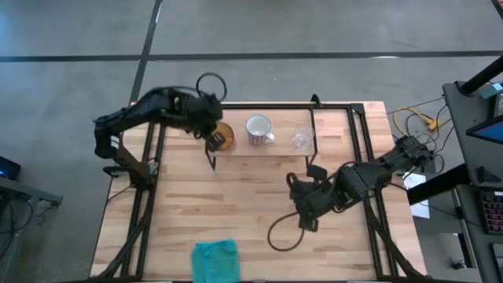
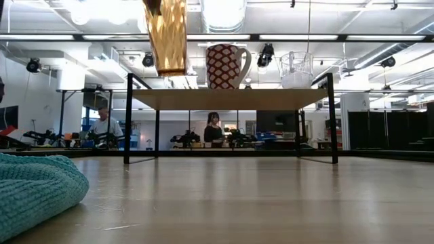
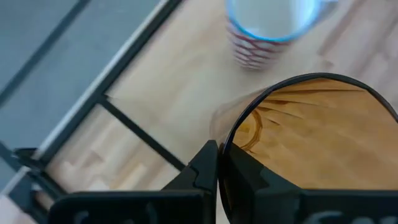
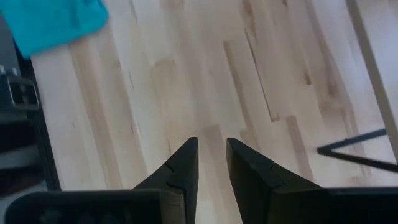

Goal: Stack small to large cups/mugs on shelf
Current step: Put the brown cup on the shelf

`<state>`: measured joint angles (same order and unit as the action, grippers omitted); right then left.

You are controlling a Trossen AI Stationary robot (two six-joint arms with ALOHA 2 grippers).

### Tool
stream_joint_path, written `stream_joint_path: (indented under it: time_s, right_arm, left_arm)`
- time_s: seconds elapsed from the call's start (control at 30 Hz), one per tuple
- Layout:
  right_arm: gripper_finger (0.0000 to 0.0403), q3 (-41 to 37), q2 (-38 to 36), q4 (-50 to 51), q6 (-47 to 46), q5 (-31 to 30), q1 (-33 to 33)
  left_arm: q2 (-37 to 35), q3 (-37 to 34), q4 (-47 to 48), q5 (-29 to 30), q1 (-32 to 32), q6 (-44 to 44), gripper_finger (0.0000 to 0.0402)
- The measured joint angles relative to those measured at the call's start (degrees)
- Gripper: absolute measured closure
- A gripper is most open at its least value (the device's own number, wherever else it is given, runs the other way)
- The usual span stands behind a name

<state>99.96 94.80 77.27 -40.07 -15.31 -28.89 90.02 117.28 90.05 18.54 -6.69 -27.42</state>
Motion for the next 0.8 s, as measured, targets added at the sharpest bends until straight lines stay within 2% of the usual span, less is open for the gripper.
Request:
stream_joint_path:
  time_s: [0.13,0.4,0.6,0.8]
  right_arm:
    - [0.0326,0.0,0.0,-2.78,0.05,-0.13,2.08]
    - [0.0326,0.0,0.0,-3.5,0.02,-0.16,4.5]
    - [0.0326,0.0,0.0,-5.24,0.45,-0.37,5.47]
    - [0.0326,0.0,0.0,-6.72,0.89,-0.4,5.84]
  left_arm:
    - [0.05,0.08,-0.02,-0.5,-6.34,7.23,0.0401]
    - [0.15,0.08,-0.07,-9.46,-16.87,16.61,0.0401]
    - [0.75,0.08,-0.67,-15.73,-19.67,21.49,0.0402]
    - [2.87,0.08,-0.58,-16.56,-20.01,23.85,0.0402]
